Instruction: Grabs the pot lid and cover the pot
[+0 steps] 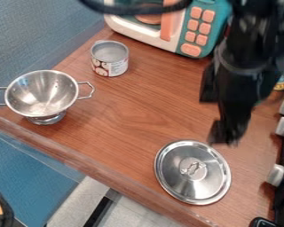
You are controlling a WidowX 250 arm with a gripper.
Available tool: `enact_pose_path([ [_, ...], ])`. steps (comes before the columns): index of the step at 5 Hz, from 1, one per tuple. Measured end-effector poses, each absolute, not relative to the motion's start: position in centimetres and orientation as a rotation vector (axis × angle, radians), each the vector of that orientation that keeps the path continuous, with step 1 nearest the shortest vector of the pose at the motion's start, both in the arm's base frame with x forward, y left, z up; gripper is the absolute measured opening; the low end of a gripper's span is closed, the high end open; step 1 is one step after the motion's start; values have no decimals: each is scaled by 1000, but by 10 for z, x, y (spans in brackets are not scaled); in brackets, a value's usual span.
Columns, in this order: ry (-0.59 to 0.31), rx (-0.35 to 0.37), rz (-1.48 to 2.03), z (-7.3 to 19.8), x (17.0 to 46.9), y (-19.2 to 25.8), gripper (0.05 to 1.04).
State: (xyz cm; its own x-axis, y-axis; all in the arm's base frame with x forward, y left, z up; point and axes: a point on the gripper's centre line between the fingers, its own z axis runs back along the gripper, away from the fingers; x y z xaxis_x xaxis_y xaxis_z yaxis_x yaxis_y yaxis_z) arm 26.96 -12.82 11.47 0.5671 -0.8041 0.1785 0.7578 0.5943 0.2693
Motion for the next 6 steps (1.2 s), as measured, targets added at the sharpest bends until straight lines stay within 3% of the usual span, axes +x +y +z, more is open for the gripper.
enact_pose_path([
  [4, -153, 99, -649, 56, 256, -114, 1000],
  [5, -147, 65, -647, 48, 262, -112, 947],
  [6, -176, 6, -692, 42, 270, -114, 672],
])
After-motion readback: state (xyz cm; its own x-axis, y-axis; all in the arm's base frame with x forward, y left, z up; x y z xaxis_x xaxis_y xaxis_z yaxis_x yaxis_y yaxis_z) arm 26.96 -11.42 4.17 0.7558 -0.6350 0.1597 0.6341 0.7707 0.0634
